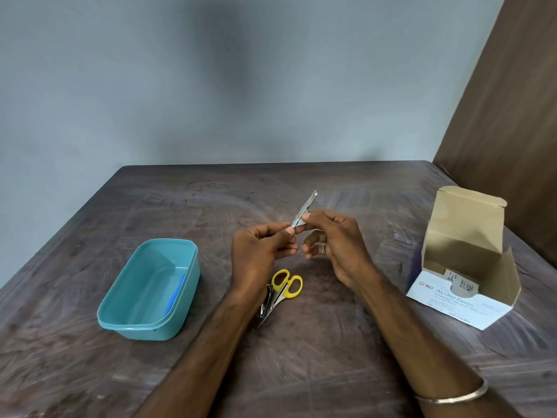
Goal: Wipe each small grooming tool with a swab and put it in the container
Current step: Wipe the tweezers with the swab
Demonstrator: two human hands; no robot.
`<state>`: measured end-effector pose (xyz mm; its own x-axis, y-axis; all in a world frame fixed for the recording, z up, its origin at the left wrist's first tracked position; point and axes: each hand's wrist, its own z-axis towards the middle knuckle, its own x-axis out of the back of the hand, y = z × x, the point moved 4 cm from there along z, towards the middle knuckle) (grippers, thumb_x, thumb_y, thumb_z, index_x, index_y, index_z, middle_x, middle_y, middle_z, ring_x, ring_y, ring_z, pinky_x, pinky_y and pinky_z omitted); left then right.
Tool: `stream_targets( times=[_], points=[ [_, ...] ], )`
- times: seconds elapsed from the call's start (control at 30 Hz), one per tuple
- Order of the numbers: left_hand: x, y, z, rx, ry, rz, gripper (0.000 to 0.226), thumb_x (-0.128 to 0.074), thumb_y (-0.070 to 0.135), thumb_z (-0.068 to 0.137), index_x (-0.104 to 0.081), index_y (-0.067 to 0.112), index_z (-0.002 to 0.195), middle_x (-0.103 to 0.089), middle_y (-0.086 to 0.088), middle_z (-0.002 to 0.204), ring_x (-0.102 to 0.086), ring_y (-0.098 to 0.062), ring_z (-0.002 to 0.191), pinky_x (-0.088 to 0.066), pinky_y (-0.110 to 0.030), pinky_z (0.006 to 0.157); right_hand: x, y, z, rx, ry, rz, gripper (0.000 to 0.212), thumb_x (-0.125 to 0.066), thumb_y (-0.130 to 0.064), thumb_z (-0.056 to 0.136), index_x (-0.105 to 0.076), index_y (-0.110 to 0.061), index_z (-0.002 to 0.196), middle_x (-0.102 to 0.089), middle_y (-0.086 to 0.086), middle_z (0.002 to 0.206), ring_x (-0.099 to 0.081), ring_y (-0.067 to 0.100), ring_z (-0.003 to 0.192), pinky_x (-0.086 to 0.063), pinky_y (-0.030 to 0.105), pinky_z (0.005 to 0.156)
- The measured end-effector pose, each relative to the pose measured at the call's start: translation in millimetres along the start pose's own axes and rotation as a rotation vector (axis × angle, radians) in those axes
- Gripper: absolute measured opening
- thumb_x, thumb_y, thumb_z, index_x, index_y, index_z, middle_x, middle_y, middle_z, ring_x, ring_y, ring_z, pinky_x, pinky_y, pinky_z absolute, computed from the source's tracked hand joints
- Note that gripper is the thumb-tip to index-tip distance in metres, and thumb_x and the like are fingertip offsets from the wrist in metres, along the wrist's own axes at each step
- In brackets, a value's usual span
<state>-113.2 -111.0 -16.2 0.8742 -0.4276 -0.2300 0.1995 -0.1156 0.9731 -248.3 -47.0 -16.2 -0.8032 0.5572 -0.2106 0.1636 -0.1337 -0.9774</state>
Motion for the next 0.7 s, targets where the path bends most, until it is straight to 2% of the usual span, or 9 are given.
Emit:
stream_targets(
  times=[0.17,0.5,0.7],
  points=[
    [-0.8,1.0,-1.6,0.003,-0.023,0.005,0.007,-0.07,0.0,0.086,-0.074,-0.001,0.09,-0.071,-0.015,0.07,-0.069,-0.025,0.063,-0.061,-0.026,0.065,2.2,-0.7,0.2,0.012,0.021,-0.002,0.014,-0.066,-0.014,0.093,-0.072,-0.004,0.086,-0.074,0.014,0.081,-0.057,0.025,0.048,-0.051,0.03,0.048],
    [-4.3,-3.5,-2.5,0.01,-0.053,0.052,0.012,-0.069,0.0,0.086,-0.073,-0.007,0.095,-0.07,-0.014,0.067,-0.069,-0.021,0.06,-0.058,-0.023,0.06,11.0,-4.5,3.0,0.023,0.141,0.024,0.014,-0.065,-0.012,0.092,-0.073,-0.005,0.083,-0.073,0.011,0.074,-0.057,0.022,0.045,-0.048,0.029,0.045],
    [-2.4,-2.4,-2.1,0.008,-0.044,0.061,0.008,-0.07,0.004,0.086,-0.074,-0.002,0.091,-0.07,-0.014,0.068,-0.069,-0.025,0.063,-0.06,-0.028,0.064,7.5,-5.0,0.2,0.026,0.101,-0.016,0.013,-0.065,-0.012,0.093,-0.072,-0.007,0.084,-0.073,0.01,0.075,-0.057,0.021,0.046,-0.05,0.029,0.046]
  ],
)
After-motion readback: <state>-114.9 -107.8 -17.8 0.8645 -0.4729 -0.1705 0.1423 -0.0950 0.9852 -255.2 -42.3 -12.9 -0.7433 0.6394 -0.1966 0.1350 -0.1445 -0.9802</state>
